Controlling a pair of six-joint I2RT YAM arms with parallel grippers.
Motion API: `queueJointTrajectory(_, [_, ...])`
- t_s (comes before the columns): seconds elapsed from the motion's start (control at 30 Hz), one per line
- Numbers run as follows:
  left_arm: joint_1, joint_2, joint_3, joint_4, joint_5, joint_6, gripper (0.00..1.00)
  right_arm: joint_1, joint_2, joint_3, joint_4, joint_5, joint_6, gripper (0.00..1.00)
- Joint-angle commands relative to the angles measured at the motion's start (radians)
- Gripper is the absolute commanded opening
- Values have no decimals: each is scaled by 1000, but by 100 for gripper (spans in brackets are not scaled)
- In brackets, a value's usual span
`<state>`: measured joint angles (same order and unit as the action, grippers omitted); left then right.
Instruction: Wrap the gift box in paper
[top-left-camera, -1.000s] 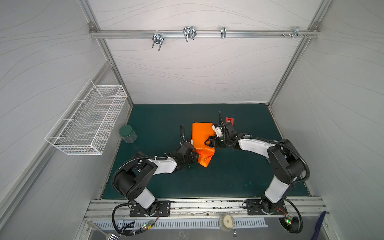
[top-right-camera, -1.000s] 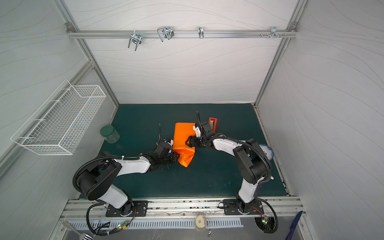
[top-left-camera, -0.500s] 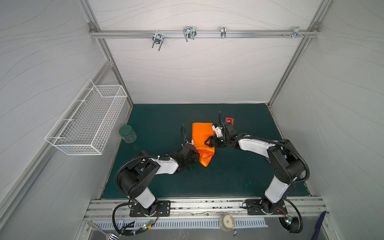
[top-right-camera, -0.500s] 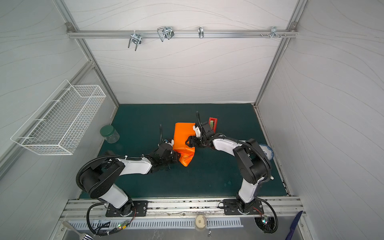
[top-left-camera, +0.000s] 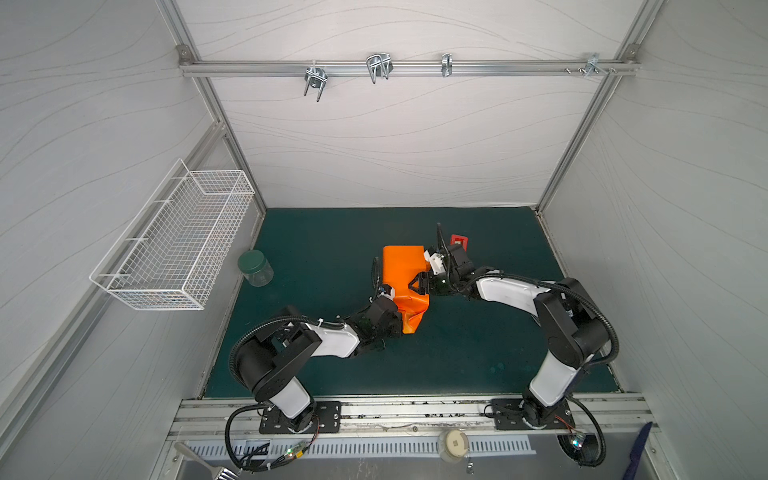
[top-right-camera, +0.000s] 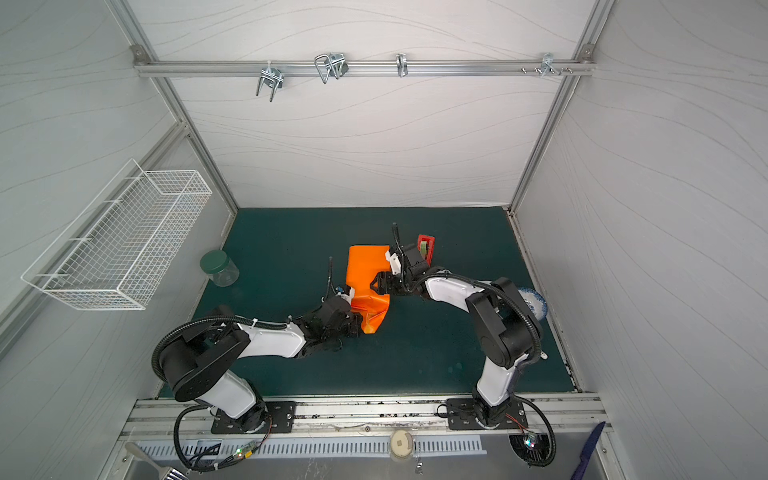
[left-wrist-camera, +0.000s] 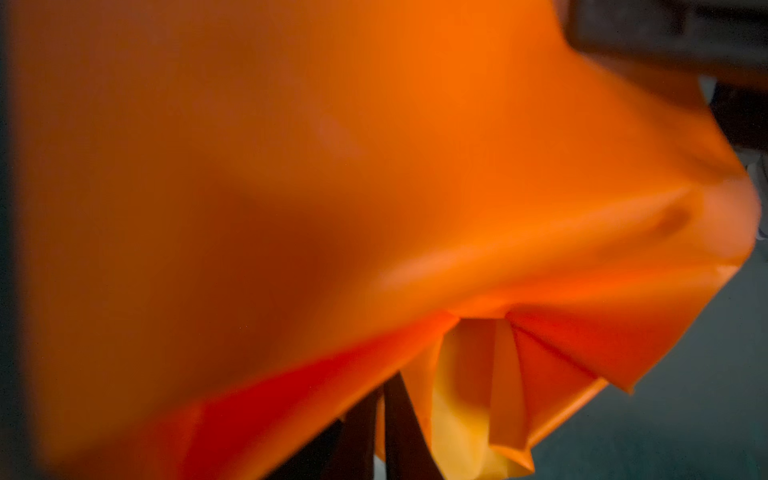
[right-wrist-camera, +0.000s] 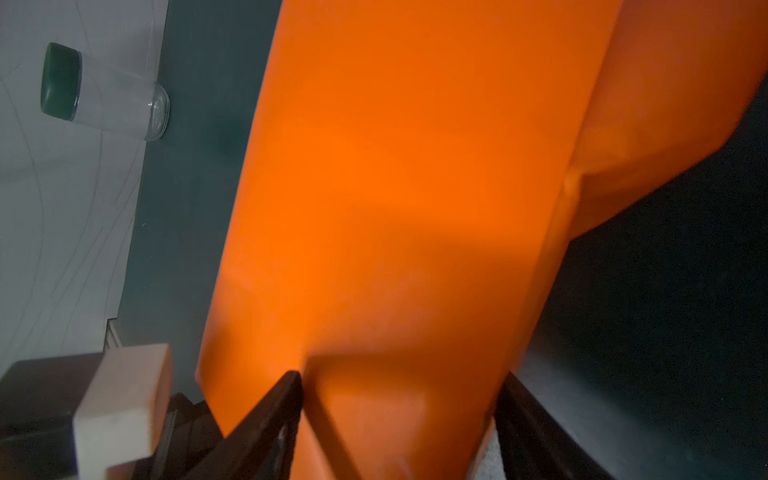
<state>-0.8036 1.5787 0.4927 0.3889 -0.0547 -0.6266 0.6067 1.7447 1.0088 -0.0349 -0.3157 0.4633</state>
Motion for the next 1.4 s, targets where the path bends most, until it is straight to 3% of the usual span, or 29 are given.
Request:
queueJointTrajectory(0.0, [-22,-15,-34,-84,19,-3,8,20,36,-12,-70,16,-11,72])
queueJointTrajectory(0.3, [-69,8,-35,-80,55,-5,6,22,38,-7,-76,19,-11,72])
queueJointTrajectory(0.4, [-68,-4,-28,-98,23,-2,5,25,37,-7,-77,19,-12,72])
queueJointTrajectory(0.57, [-14,-33,14,-140,-23,41,4,24,37,-9,-79,20,-15,72])
queueJointTrajectory(0.83, [82,46,88,-120,-13,64,3,24,35,-4,-86,23,-19,72])
queueJointTrajectory(1.07, [86,61,111,-98,-91,52,5,24,38,-1,-87,20,-23,72])
queueJointTrajectory(1.37, [70,89,67,-38,-38,32,7,25,35,-4,-88,20,-24,72])
